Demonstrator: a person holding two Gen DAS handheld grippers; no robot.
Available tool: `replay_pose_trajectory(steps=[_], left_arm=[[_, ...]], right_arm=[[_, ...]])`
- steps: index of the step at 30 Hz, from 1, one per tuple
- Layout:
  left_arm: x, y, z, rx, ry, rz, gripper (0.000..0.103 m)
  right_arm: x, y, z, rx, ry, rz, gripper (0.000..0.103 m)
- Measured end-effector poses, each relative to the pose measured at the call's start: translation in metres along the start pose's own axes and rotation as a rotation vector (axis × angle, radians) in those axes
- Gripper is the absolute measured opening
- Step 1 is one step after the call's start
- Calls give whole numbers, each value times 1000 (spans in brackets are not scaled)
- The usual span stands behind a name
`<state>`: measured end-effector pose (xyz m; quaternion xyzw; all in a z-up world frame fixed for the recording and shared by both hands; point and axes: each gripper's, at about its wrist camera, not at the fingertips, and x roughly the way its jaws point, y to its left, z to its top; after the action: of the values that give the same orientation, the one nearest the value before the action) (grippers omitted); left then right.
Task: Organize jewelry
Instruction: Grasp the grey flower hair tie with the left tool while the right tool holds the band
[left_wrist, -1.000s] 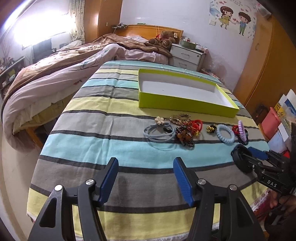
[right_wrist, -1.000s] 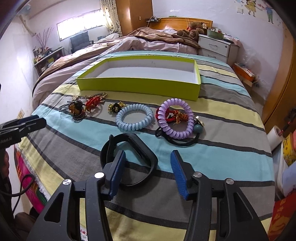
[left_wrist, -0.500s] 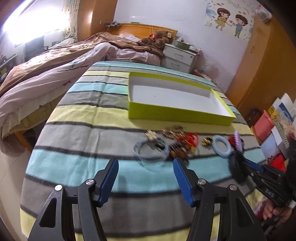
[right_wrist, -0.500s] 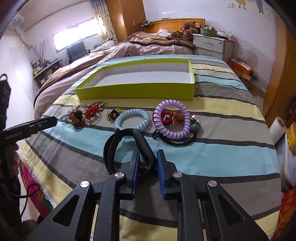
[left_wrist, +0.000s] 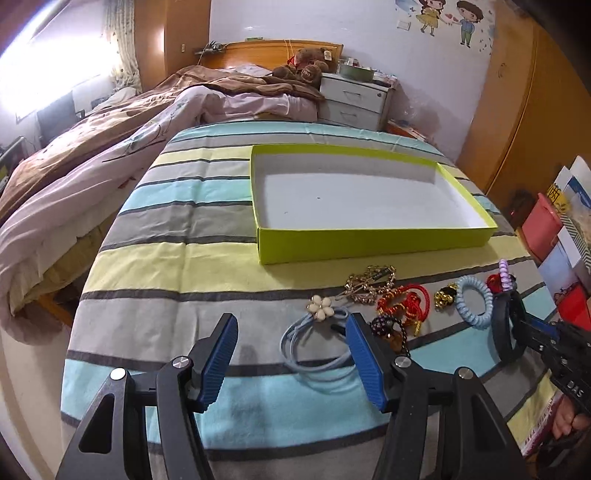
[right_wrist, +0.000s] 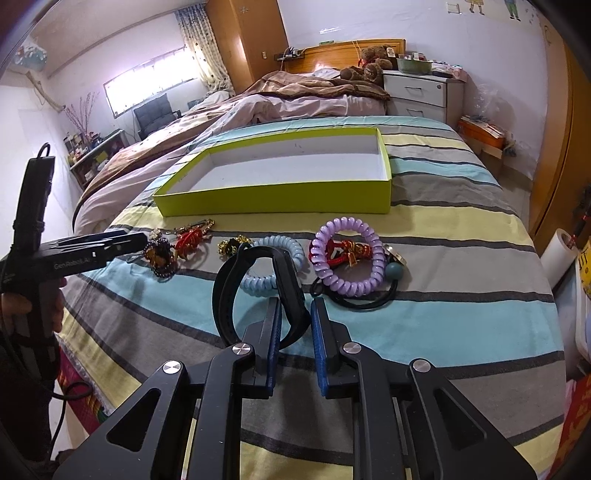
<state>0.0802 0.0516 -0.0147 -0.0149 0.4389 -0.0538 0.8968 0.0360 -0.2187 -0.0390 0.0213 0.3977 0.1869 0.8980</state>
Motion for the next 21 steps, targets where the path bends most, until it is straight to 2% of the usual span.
replay_pose_trajectory(steps=[2,4,10,13,15,16,21], left_arm=[[6,-5,1,28,14,26,61],[12,-9,0,51,31,22,61],[18,-8,1,30,31,2,58],[17,-10,1,27,26,-17,48],[17,-12,1,26,22,-33,36],[17,-13,1,25,20,-37,34],[16,-13,1,22,20,-24,13]], right_arm=[[0,1,1,0,-4,4,17],[-1,2,2,0,-6,8,17],[0,1,4,9,-14,11,17],[1,1,4,10,-11,13,17],[3,1,4,13,-8,13,17],[3,1,4,16,-9,13,17],[2,1,3,18,-12,13,17]])
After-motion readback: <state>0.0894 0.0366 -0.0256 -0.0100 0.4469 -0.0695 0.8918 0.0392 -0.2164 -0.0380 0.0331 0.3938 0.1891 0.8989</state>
